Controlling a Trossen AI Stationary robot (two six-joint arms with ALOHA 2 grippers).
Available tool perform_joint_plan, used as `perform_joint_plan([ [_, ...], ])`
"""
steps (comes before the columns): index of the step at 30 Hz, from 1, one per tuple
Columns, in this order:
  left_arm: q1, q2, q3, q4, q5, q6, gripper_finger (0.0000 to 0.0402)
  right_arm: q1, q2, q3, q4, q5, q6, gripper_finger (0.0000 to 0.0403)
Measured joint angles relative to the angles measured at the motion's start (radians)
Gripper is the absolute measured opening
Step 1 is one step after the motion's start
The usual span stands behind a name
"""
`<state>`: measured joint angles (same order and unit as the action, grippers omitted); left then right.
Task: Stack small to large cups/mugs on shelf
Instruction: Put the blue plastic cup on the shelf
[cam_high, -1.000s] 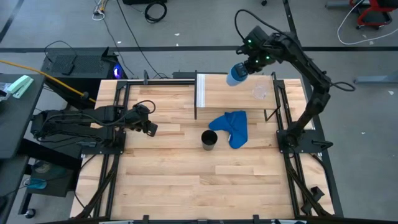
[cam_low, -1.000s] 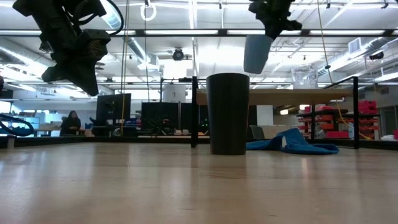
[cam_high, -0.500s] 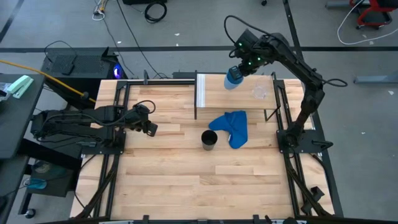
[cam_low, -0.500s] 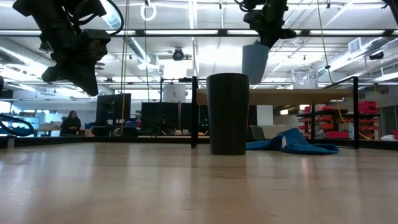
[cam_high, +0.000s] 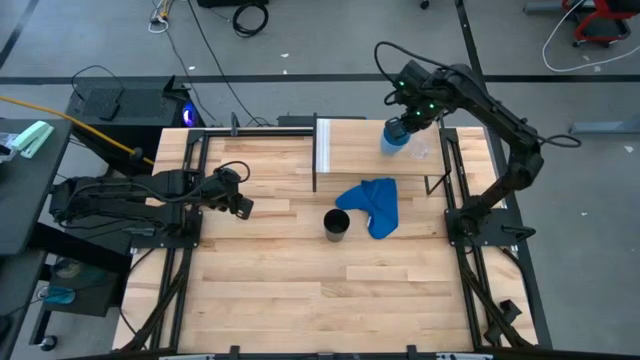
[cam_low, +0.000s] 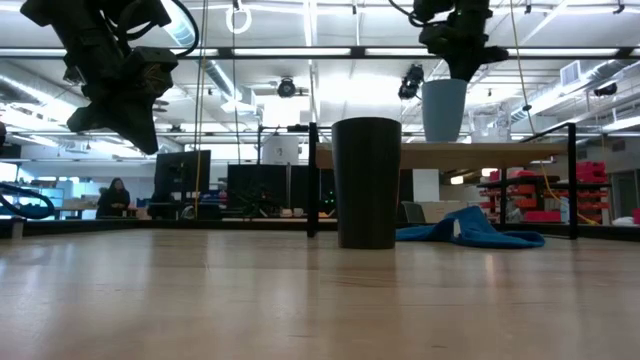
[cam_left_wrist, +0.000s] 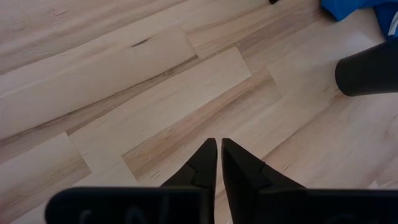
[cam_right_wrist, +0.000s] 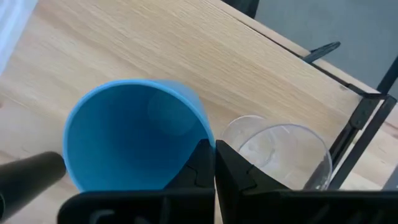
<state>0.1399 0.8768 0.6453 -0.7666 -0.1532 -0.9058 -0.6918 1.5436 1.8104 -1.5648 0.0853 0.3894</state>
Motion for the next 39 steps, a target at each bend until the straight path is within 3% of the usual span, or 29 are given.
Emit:
perform_joint_plan([
  [10, 0.000, 0.000, 0.000, 0.000, 0.000, 0.000, 0.0037, -0.019, 0.069, 0.000, 0.049, -0.019, 0.000, 0.0000],
  [39, 0.000, 0.000, 0.000, 0.000, 0.000, 0.000, 0.0040, -0.019, 0.072, 0.000, 0.080, -0.039, -0.049, 0.0004],
])
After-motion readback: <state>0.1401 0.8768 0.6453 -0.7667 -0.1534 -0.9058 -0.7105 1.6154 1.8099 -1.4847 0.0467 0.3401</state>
